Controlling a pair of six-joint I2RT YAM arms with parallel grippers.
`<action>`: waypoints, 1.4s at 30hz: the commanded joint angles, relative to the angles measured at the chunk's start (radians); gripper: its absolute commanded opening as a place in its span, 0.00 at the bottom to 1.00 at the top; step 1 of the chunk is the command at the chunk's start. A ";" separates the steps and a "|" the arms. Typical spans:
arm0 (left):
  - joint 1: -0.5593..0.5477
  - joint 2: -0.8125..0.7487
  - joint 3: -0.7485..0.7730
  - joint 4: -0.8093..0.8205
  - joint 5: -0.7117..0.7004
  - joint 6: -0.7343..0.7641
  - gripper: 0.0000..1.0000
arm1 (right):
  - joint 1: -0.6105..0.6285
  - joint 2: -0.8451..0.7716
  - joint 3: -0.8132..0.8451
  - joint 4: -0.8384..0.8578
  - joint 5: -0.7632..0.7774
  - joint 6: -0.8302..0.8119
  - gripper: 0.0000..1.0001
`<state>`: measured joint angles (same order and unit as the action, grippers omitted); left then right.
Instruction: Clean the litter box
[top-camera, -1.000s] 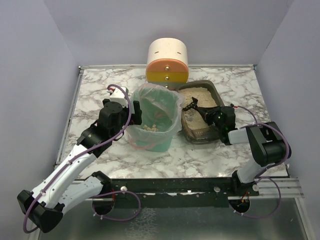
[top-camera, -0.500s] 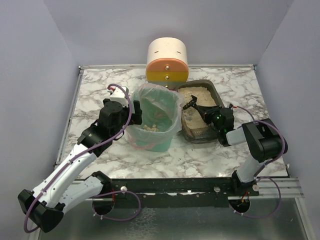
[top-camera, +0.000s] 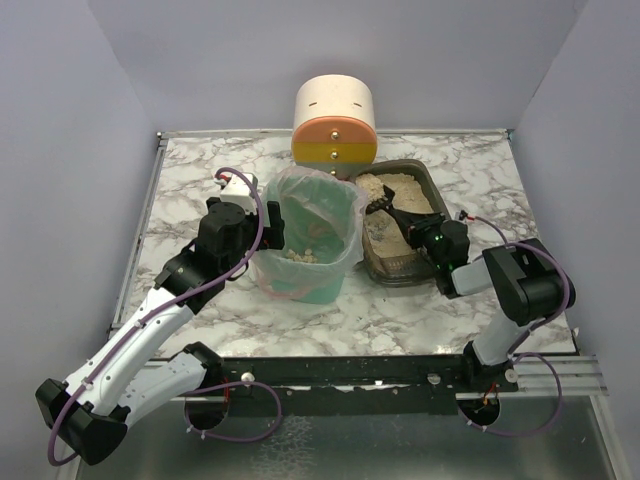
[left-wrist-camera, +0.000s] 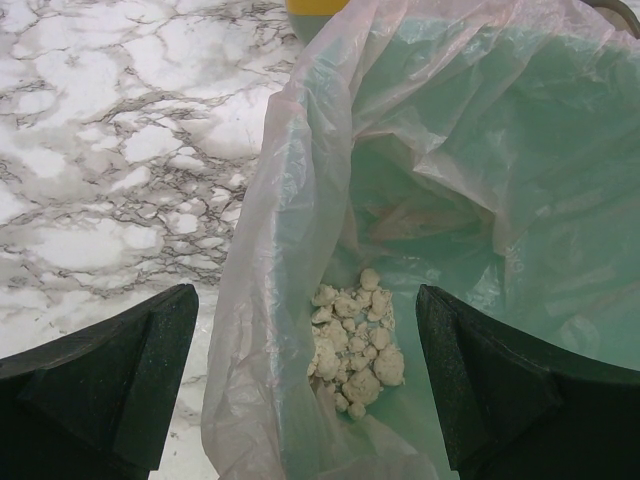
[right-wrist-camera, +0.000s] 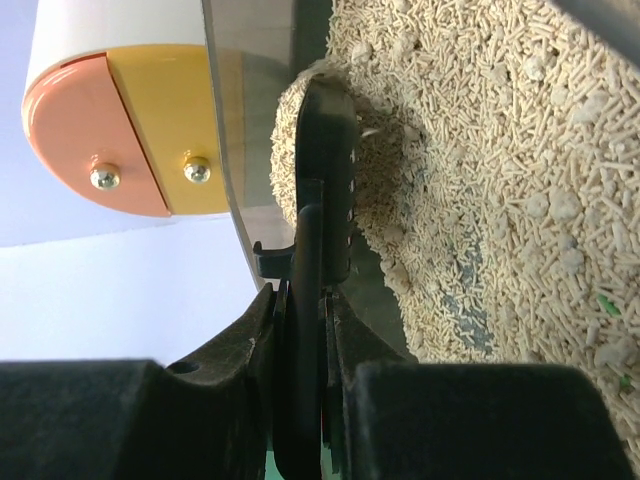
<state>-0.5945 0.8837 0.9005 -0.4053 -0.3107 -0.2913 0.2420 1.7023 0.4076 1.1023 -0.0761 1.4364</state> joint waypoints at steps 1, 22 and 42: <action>0.007 -0.014 -0.015 0.018 0.012 0.001 0.99 | 0.011 -0.058 -0.035 0.076 0.008 0.020 0.01; 0.007 -0.041 -0.022 0.016 0.008 0.001 0.99 | -0.084 -0.333 -0.215 -0.048 0.019 -0.058 0.01; 0.007 -0.056 -0.026 0.014 0.004 0.000 0.99 | -0.237 -0.668 -0.279 -0.218 -0.185 -0.060 0.01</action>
<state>-0.5911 0.8410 0.8852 -0.4042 -0.3111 -0.2913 0.0223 1.0653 0.1062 0.8825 -0.1604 1.3792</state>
